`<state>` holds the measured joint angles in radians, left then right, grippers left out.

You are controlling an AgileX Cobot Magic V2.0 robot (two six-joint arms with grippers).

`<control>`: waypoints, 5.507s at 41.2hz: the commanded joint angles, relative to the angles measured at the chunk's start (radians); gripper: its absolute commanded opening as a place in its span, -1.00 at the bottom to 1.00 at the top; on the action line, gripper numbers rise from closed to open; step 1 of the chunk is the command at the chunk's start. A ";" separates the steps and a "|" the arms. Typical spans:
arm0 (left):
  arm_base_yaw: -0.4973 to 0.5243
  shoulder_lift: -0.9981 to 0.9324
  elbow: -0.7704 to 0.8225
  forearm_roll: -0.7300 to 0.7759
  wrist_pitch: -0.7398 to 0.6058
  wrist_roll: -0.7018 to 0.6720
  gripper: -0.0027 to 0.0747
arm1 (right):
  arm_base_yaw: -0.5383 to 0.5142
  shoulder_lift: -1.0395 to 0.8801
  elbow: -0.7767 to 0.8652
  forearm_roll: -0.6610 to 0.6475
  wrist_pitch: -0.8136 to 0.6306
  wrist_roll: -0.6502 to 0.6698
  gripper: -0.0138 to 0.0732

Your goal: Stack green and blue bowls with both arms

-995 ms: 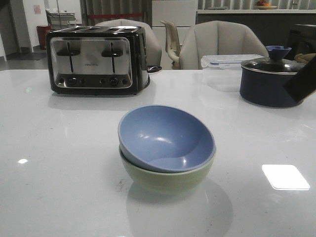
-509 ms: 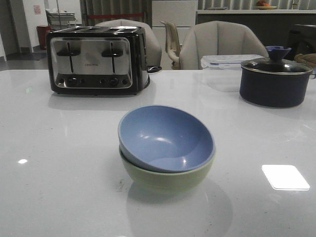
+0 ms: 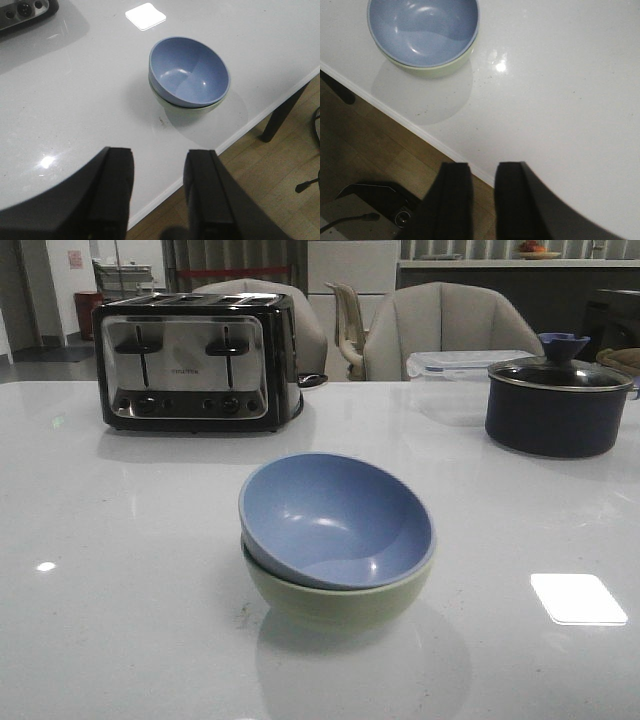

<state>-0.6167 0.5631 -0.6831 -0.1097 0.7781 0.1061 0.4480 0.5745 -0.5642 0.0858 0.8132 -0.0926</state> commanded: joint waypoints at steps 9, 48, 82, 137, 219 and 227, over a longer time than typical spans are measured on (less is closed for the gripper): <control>-0.007 0.004 -0.029 -0.004 -0.085 -0.001 -0.66 | -0.001 -0.002 -0.027 0.006 -0.064 0.017 -0.60; 0.230 -0.235 0.124 0.030 -0.281 -0.001 -0.67 | -0.001 -0.002 -0.027 0.006 -0.061 0.017 -0.60; 0.511 -0.590 0.708 -0.015 -0.778 -0.001 -0.67 | -0.001 -0.002 -0.027 0.006 -0.059 0.017 -0.60; 0.509 -0.588 0.708 0.083 -0.858 -0.115 -0.67 | -0.001 -0.002 -0.027 0.006 -0.059 0.017 -0.60; 0.509 -0.588 0.708 0.083 -0.858 -0.115 -0.67 | -0.448 -0.606 0.591 -0.008 -0.813 0.018 -0.60; 0.509 -0.588 0.708 0.083 -0.858 -0.115 -0.67 | -0.448 -0.606 0.591 -0.008 -0.813 0.018 -0.60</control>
<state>-0.1031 -0.0043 0.0041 -0.0266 0.0089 0.0000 -0.0012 -0.0102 0.0280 0.0764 0.0944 -0.0789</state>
